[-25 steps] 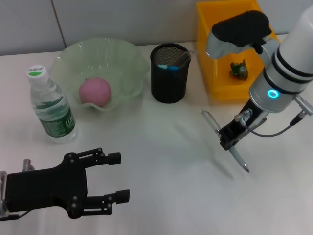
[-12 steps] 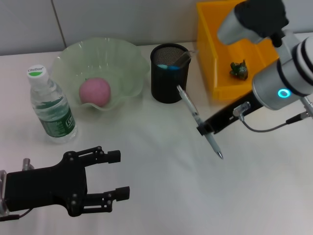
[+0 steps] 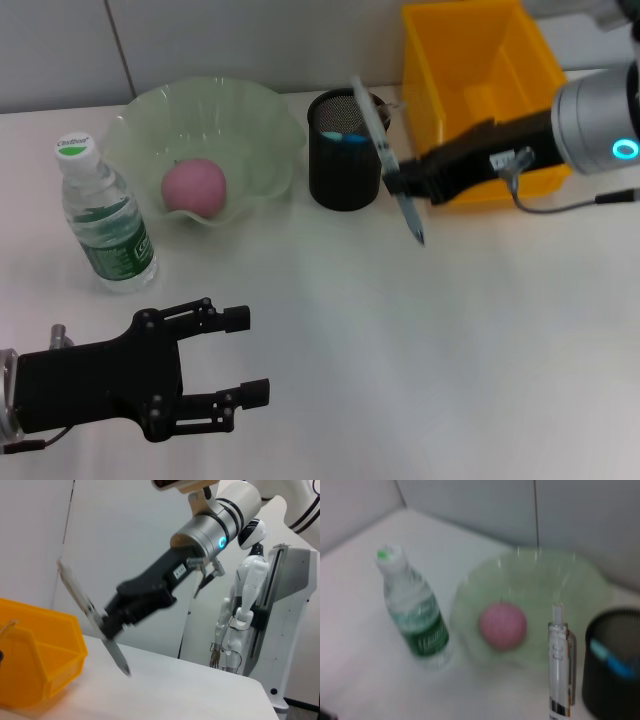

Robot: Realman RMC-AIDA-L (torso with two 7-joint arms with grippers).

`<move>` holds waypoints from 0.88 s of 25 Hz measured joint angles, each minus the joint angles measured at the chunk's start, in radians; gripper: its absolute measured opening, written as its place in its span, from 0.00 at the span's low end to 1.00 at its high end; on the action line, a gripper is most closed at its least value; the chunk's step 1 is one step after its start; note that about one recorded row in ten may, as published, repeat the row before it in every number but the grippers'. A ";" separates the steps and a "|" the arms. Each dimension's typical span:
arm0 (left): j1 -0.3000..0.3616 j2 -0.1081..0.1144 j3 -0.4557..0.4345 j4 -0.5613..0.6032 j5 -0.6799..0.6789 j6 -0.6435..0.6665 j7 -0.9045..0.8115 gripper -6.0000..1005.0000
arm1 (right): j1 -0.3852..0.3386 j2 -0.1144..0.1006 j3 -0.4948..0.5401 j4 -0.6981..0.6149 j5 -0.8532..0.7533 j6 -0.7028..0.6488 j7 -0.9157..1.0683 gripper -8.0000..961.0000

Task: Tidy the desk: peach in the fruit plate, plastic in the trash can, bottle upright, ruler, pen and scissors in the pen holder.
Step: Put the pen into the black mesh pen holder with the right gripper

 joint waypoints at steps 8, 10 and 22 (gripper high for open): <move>-0.007 -0.001 0.001 -0.009 -0.002 -0.007 0.009 0.81 | -0.007 0.000 0.025 0.061 0.108 0.164 -0.162 0.14; -0.010 -0.002 0.001 -0.015 -0.002 -0.009 0.010 0.81 | 0.003 -0.001 0.027 0.081 0.119 0.203 -0.200 0.14; -0.012 -0.003 0.000 -0.050 -0.014 -0.024 0.042 0.81 | 0.062 -0.001 0.027 0.241 0.200 0.416 -0.346 0.14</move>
